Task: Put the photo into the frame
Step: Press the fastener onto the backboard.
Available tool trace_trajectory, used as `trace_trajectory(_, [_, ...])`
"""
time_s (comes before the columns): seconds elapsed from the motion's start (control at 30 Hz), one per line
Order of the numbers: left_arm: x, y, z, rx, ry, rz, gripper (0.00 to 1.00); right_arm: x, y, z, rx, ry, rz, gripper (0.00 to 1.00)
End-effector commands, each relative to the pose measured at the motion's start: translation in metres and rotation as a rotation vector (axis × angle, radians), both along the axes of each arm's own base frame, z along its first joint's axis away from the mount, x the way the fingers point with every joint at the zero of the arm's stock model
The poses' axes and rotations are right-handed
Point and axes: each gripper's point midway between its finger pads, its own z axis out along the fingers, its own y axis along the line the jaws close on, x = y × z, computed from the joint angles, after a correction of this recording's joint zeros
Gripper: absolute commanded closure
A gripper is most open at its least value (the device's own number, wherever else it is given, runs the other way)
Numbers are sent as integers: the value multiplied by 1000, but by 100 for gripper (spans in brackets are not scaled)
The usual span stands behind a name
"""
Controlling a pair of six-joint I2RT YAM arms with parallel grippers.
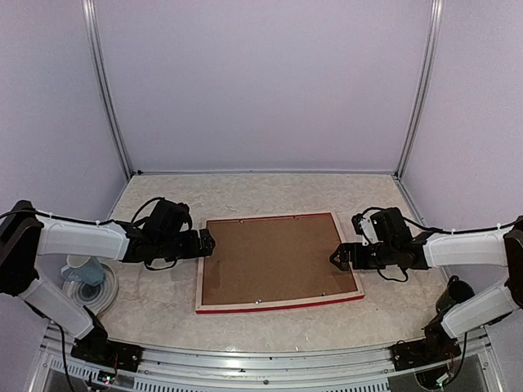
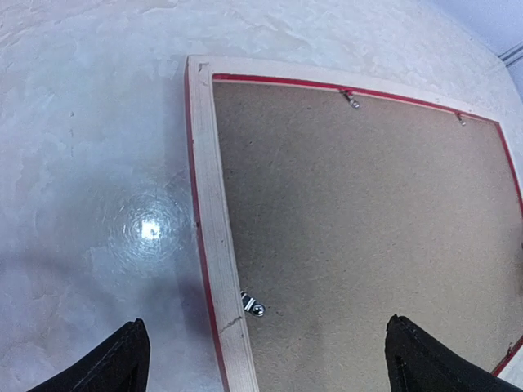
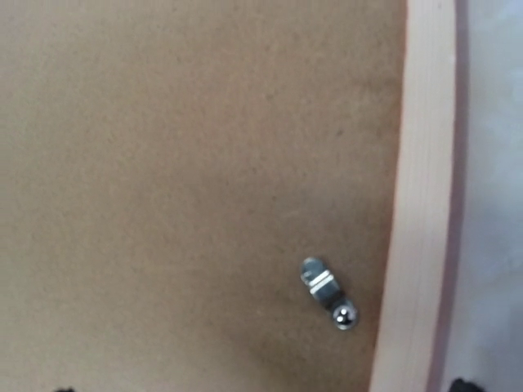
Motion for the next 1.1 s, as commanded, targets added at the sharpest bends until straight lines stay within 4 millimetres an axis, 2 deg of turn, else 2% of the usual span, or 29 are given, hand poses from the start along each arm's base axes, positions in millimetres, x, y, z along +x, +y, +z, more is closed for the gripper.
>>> trace_trajectory(0.0, [4,-13,41,-162,-162,-53,1,4,-5,13,-24,-21,-15,1])
trace_trajectory(0.13, [-6,-13,68,-248,-256,-85,1,5,-9,12,-42,-16,-26,1])
trace_trajectory(0.23, [-8,-8,73,-254,-278,-79,1,8,-13,13,-55,-20,-43,1])
trace_trajectory(0.47, [-20,-26,68,-304,-285,-212,1,28,-17,17,-91,-30,-85,1])
trace_trajectory(0.63, [-23,-26,68,-298,-307,-235,1,43,-16,11,-124,-13,-49,1])
trace_trajectory(0.8, [-28,-28,76,-347,-325,-257,1,46,-11,3,-144,8,-11,6])
trace_trajectory(0.93, [-33,-40,74,-387,-300,-319,1,45,-13,0,-165,13,-4,13])
trace_trajectory(1.07, [-34,-46,66,-426,-271,-353,1,45,-15,-3,-178,16,-5,14])
